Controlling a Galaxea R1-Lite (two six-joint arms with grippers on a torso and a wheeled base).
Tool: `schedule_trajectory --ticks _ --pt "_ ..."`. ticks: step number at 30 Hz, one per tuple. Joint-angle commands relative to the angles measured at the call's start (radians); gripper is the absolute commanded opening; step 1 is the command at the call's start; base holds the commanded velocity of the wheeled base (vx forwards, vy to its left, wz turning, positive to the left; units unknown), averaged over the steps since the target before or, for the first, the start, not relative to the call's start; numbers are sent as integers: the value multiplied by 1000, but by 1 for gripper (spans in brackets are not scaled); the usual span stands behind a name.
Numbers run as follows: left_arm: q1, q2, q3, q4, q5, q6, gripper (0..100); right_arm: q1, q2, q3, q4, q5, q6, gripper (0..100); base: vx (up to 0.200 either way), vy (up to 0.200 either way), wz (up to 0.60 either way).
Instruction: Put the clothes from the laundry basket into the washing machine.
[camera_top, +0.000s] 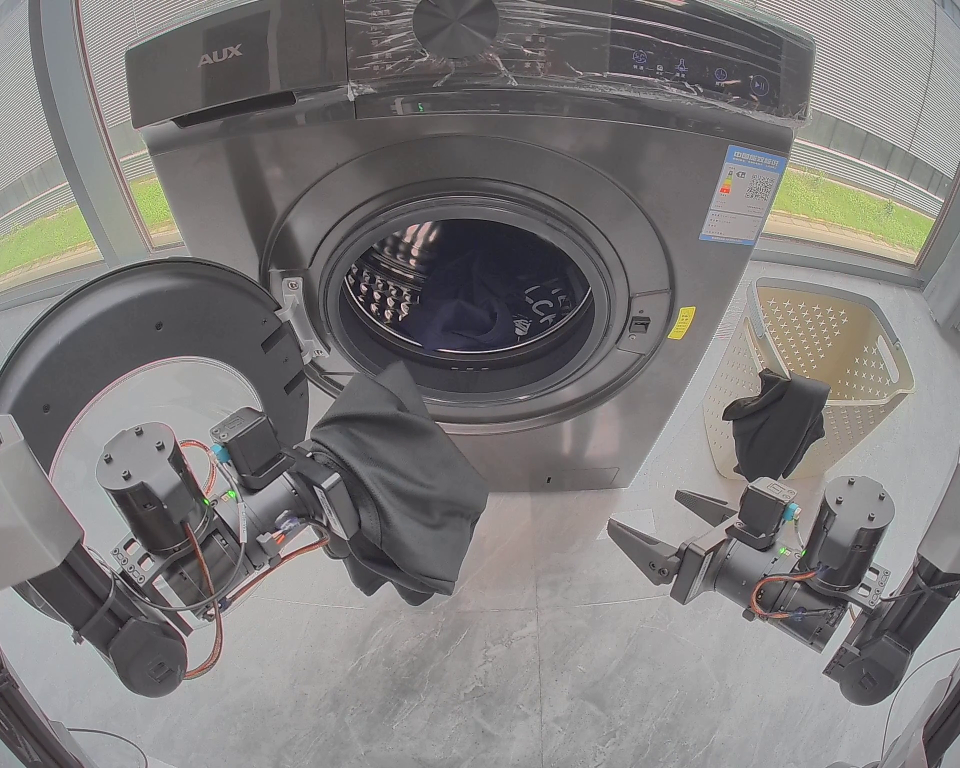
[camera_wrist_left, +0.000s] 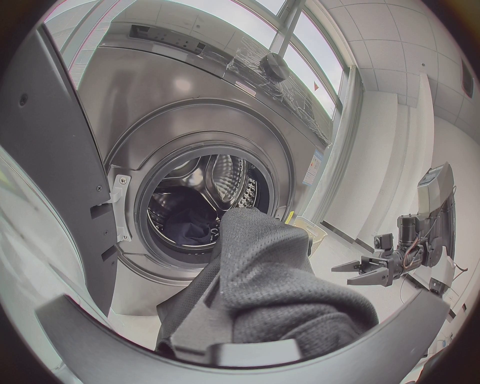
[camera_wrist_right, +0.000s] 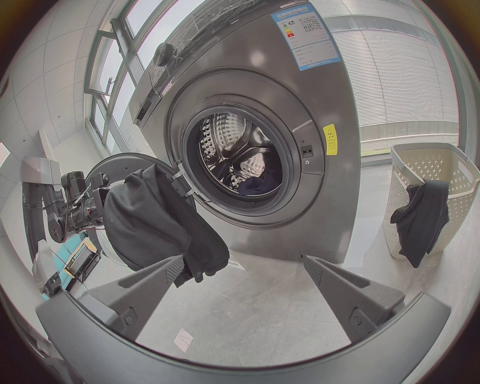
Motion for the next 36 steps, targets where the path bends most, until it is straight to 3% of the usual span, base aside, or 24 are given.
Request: schedule_trajectory --ticks 1,21,26,31,36 --pt "2 -7 19 -1 0 13 0 1 -5 -3 0 0 0 100 200 0 0" --pt "-50 11 23 -1 1 25 0 39 -1 5 0 -1 6 100 200 0 0" --pt "-71 20 25 -1 3 25 0 64 -1 8 0 -20 7 100 200 0 0" --pt "-110 57 19 -1 6 24 0 73 -1 11 0 -20 7 100 0 0 0" --pt "-144 119 -77 1 9 8 0 96 -4 10 0 -21 9 100 0 0 0"
